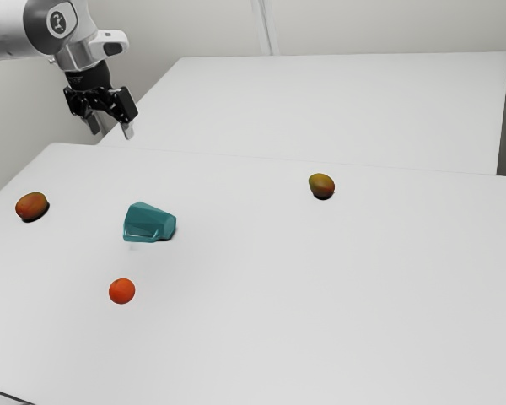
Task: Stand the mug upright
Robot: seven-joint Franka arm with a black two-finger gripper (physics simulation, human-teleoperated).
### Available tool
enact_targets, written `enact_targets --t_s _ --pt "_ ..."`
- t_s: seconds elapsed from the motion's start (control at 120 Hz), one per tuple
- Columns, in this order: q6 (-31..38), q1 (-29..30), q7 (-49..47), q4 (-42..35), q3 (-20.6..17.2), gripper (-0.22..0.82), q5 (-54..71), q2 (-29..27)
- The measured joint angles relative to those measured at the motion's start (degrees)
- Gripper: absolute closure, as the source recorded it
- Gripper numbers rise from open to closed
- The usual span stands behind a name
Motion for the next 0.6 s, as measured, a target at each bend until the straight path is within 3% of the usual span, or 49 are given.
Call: enact_targets --t_s 0.392,0.492,0.6 --pt "-0.04 -0.05 0.07 -0.09 0.28 0.0 0.1 -0.02" --pt "-0.02 -1.37 1.09 -0.09 4.77 0.0 -3.8 0.06" --pt "-0.09 4.09 3.69 -0.08 6.76 0.0 -10.42 1.42"
